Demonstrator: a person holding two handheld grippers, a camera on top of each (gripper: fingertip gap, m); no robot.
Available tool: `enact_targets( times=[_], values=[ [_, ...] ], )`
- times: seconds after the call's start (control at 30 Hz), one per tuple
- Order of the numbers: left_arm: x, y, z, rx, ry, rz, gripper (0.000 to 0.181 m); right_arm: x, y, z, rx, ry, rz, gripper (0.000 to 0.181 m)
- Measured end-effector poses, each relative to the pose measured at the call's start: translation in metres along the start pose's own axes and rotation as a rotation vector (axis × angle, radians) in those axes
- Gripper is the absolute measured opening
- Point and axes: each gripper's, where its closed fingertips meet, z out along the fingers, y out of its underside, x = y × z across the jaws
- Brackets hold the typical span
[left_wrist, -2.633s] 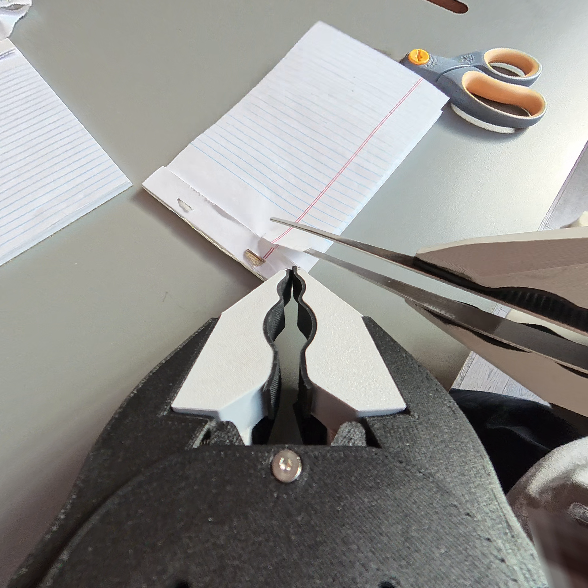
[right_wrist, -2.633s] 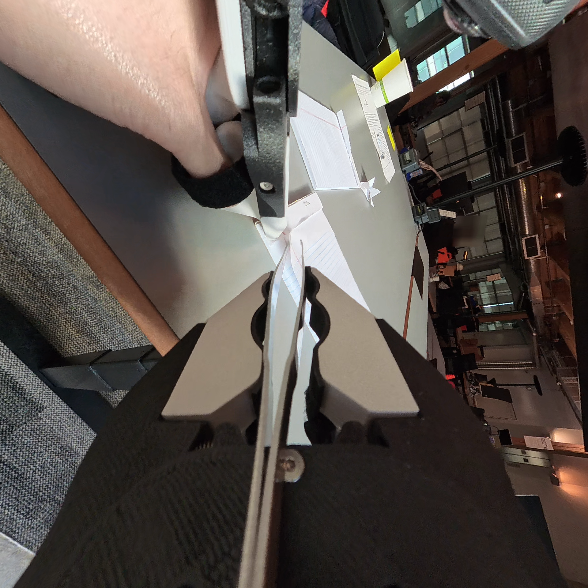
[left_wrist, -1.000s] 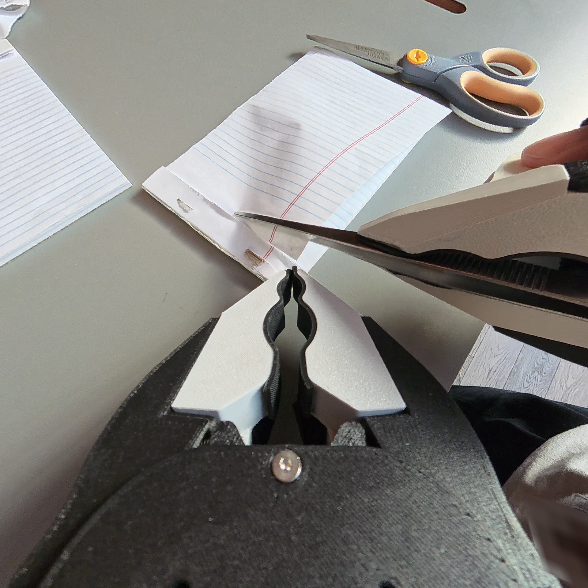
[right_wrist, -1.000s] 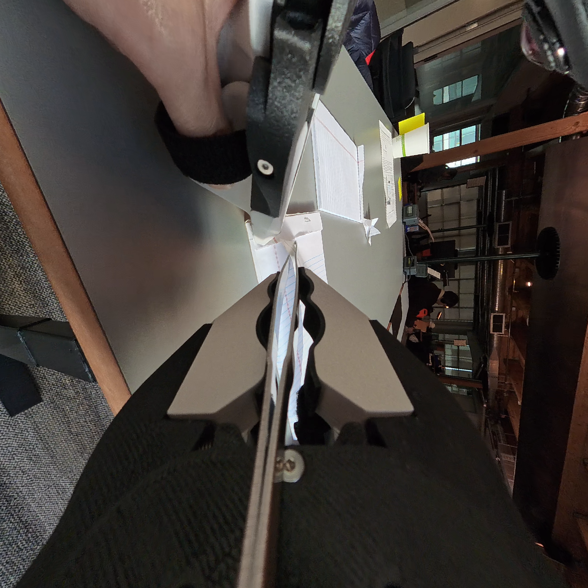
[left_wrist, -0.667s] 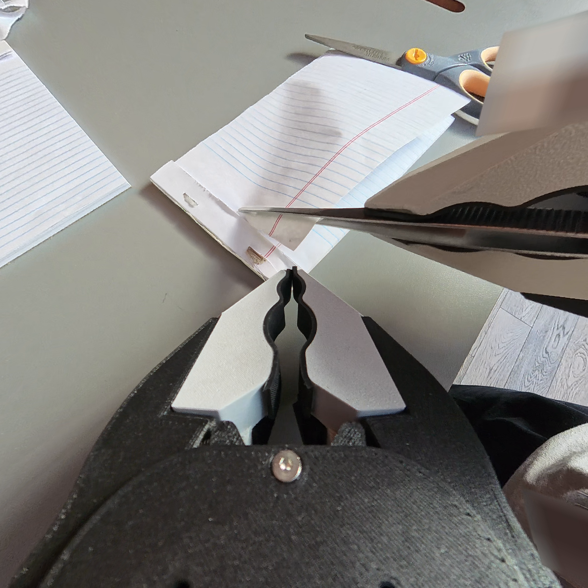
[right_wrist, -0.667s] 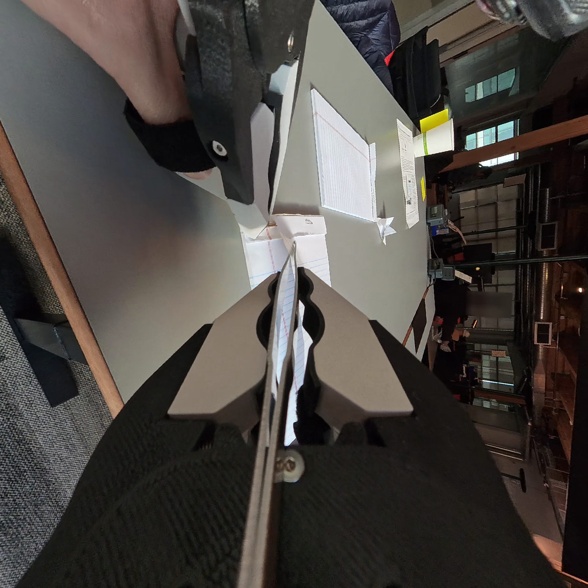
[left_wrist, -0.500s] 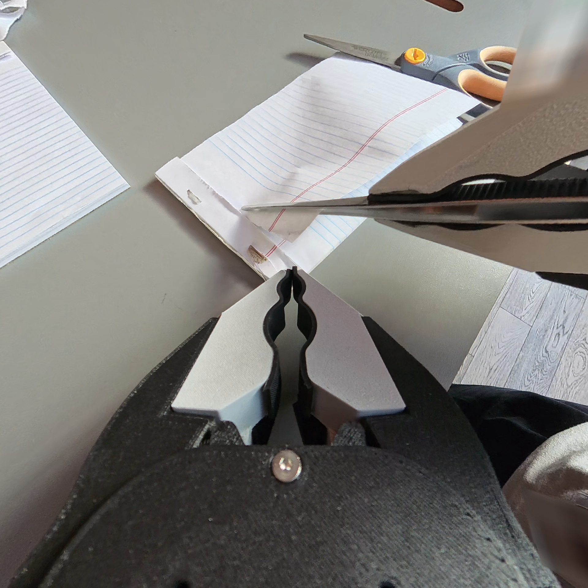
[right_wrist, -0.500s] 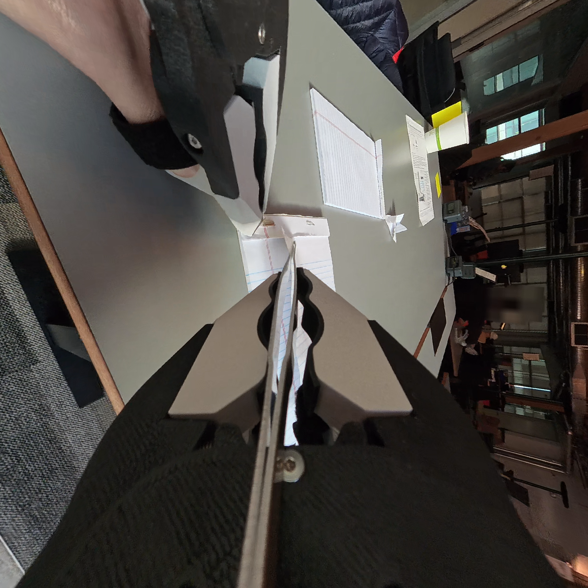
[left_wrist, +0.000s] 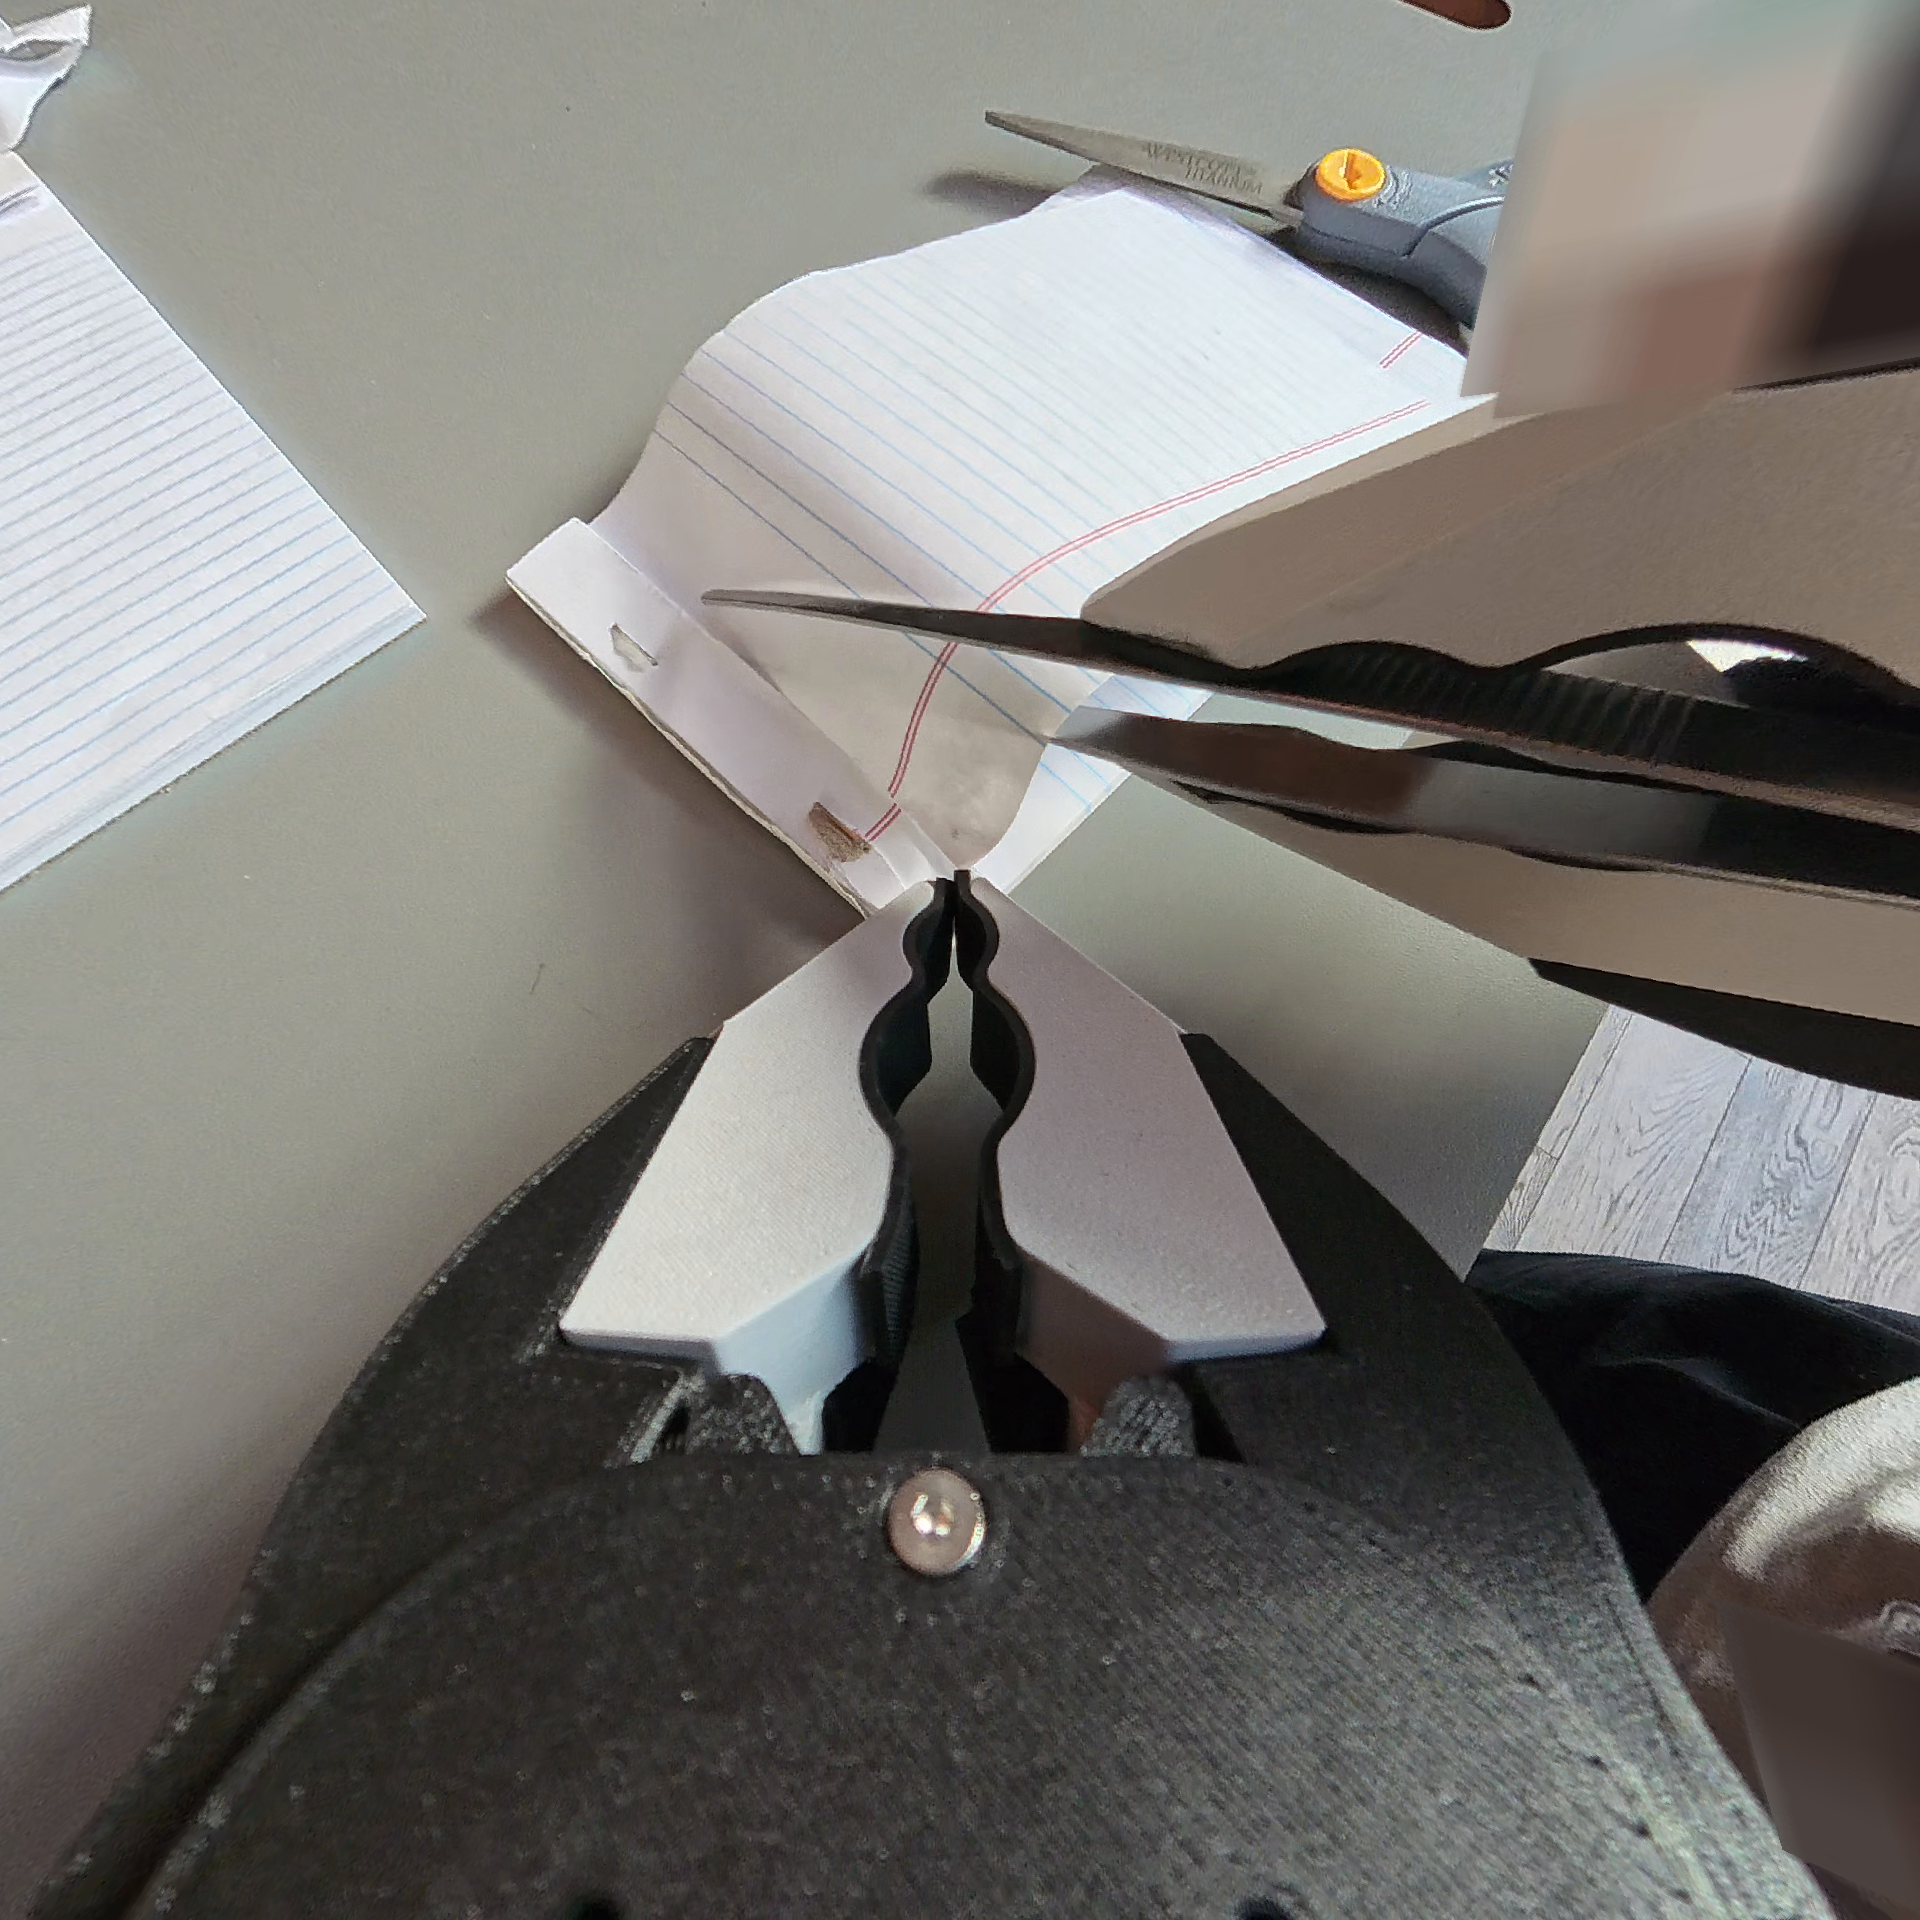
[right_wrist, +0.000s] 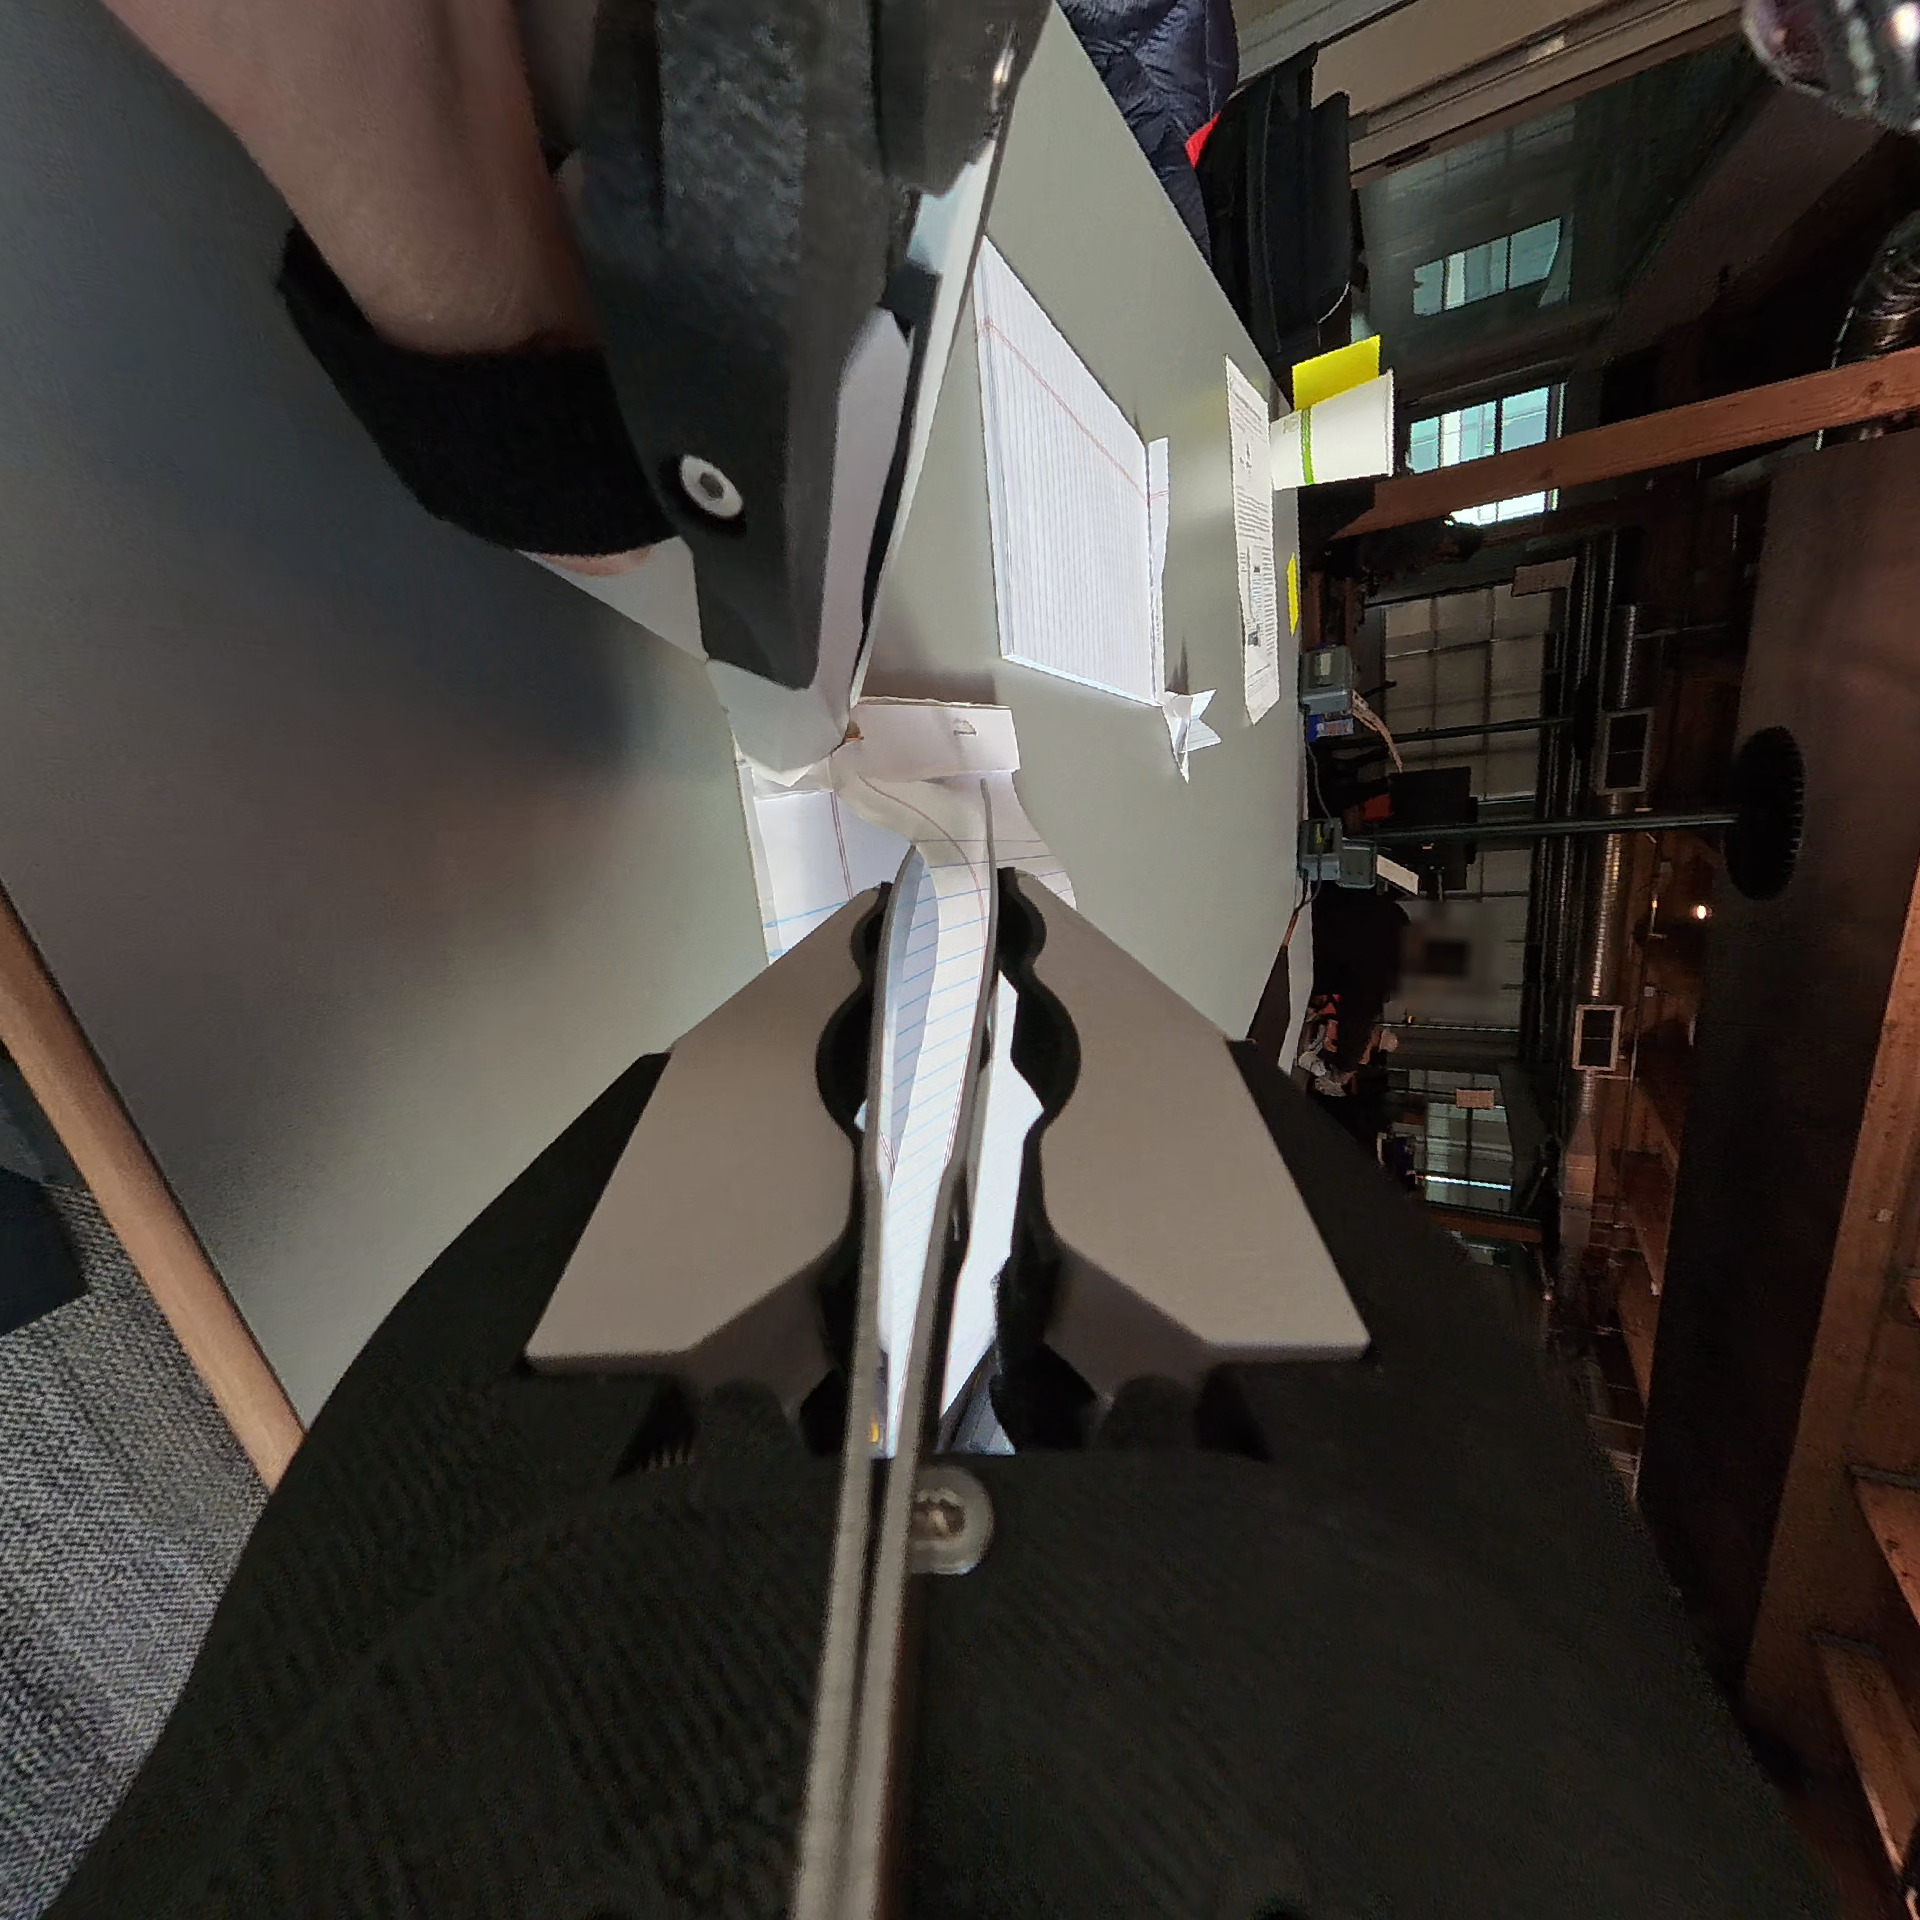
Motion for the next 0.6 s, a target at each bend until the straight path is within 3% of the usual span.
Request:
enact_targets(
  times=[0.3, 0.6],
  values=[
    [0.0, 0.0, 0.0, 0.0, -0.001, 0.001, 0.0, -0.005, 0.0, 0.009, -0.028, 0.027, -0.039, 0.012],
    [0.0, 0.0, 0.0, 0.0, 0.002, 0.0, 0.0, 0.006, 0.003, 0.007, 0.013, -0.06, 0.027, 0.007]
  ],
)
